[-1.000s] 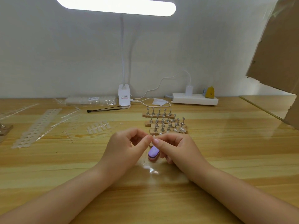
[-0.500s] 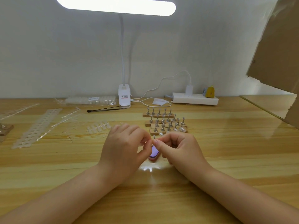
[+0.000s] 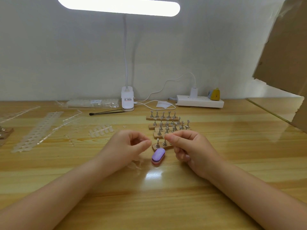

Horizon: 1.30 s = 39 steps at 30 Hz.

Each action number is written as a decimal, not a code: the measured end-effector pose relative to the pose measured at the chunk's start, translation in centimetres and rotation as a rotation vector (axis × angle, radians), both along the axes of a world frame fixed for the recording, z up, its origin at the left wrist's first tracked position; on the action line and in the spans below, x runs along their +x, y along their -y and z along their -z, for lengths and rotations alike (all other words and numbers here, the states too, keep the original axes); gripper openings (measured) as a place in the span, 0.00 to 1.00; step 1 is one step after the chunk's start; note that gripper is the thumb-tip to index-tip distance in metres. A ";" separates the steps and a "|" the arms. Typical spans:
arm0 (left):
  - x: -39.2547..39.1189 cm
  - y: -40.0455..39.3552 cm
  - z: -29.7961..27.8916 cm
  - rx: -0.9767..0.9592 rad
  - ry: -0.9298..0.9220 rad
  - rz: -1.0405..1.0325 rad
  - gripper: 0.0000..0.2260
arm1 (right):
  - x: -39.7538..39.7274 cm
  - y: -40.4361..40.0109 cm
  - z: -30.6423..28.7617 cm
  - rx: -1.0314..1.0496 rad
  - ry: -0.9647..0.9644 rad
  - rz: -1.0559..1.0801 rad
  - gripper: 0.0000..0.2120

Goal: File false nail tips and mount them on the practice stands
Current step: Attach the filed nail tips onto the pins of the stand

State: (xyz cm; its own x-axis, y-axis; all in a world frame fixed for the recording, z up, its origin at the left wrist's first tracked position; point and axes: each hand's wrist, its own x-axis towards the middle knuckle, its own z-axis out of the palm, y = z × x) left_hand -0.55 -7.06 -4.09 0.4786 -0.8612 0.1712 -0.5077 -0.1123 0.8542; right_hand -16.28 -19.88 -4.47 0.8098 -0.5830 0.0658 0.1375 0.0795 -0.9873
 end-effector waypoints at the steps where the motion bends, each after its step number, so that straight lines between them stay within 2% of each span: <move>1: 0.3 0.0 0.4 0.032 0.142 -0.039 0.03 | 0.0 0.0 0.0 -0.003 0.001 0.018 0.12; 3: 0.7 0.0 1.0 0.129 0.574 -0.154 0.11 | 0.0 0.1 0.2 -0.008 -0.002 0.036 0.12; 4: 0.7 0.0 1.2 0.150 0.745 -0.208 0.16 | 0.1 0.1 0.4 -0.005 -0.002 0.040 0.12; 5: 0.5 0.0 1.2 0.149 0.837 -0.240 0.18 | 0.2 0.2 0.5 0.002 0.001 0.044 0.12; 8: -1.3 0.1 0.8 0.108 0.898 -0.195 0.21 | 0.4 0.1 0.8 0.021 0.017 0.052 0.12; 11: -3.3 0.2 1.4 0.036 1.041 -0.150 0.17 | 0.4 0.1 0.9 0.020 0.008 0.042 0.13; 15: -3.2 0.2 1.7 0.032 1.030 -0.121 0.09 | 0.4 0.3 1.0 0.059 0.006 0.058 0.10; 19: -3.2 0.1 1.4 0.081 1.054 -0.085 0.08 | 0.4 0.4 1.2 0.080 0.016 0.063 0.05; 22: -2.6 0.2 1.4 0.047 0.903 -0.119 0.07 | 0.4 0.4 1.1 0.082 0.011 0.060 0.08; 24: -1.9 0.3 1.3 -0.032 0.748 -0.210 0.14 | 0.3 0.5 1.0 0.084 0.003 0.056 0.08; 27: -2.1 0.2 0.6 -0.274 0.588 -0.241 0.17 | 0.3 0.4 0.8 0.082 -0.007 0.023 0.04; 30: -3.2 0.0 0.7 -0.419 0.671 -0.105 0.12 | 0.4 -0.1 0.8 0.069 0.008 -0.044 0.08; 33: -3.4 0.0 1.0 -0.491 0.778 -0.002 0.12 | 0.3 -0.5 0.7 0.063 0.015 -0.112 0.09; 36: -2.3 0.0 0.9 -0.469 0.958 -0.035 0.12 | 0.3 -0.6 0.5 0.096 0.032 -0.163 0.05; 39: -1.5 0.0 0.9 -0.429 1.027 -0.091 0.11 | 0.2 -0.5 0.4 0.154 0.053 -0.161 0.04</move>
